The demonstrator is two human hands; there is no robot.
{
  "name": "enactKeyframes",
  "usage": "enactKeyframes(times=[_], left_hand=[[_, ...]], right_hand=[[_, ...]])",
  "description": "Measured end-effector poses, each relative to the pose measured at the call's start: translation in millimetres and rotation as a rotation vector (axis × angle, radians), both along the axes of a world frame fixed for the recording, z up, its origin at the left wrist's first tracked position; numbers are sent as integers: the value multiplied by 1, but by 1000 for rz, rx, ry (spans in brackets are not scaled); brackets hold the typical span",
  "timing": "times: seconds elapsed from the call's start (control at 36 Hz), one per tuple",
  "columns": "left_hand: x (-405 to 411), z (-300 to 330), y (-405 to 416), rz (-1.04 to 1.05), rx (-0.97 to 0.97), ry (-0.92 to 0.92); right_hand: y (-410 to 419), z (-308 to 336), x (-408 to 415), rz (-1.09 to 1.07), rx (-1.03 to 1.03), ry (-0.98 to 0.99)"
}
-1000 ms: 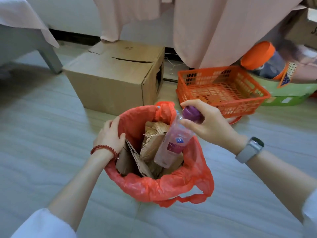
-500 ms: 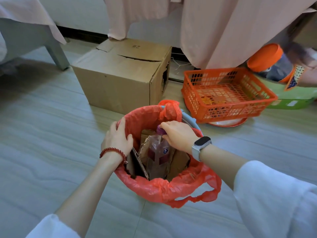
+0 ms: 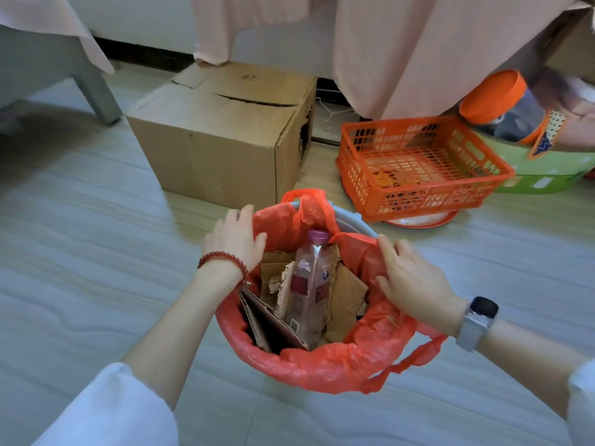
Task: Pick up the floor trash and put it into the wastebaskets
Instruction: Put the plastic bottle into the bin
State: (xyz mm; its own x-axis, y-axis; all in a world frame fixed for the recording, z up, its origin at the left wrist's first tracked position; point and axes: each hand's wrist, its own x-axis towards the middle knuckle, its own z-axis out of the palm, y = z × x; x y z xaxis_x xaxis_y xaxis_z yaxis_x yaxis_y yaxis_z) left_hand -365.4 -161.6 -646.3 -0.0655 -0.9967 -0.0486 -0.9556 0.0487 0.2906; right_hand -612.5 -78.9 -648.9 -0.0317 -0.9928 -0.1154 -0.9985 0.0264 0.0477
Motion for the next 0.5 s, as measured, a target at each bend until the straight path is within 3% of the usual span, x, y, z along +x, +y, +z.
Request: enactKeyframes(times=[0.08, 0.14, 0.22, 0.36, 0.42, 0.5], left_hand=[[-12, -5, -7, -54, -1, 7], [-15, -5, -8, -9, -19, -23], [-14, -7, -7, 18, -45, -31], [-23, -16, -7, -62, -1, 98], [-31, -19, -6, -63, 9, 79], [-37, -28, -3, -63, -12, -4]], right_hand=[[-9, -3, -8, -15, 39, -142], [-17, -2, -18, 21, 1, -119], [-29, -2, -34, 92, -145, 49], [-22, -1, -44, 38, -434, -33], [-12, -5, -48, -19, -377, -72], [-2, -13, -56, -223, -64, -244]])
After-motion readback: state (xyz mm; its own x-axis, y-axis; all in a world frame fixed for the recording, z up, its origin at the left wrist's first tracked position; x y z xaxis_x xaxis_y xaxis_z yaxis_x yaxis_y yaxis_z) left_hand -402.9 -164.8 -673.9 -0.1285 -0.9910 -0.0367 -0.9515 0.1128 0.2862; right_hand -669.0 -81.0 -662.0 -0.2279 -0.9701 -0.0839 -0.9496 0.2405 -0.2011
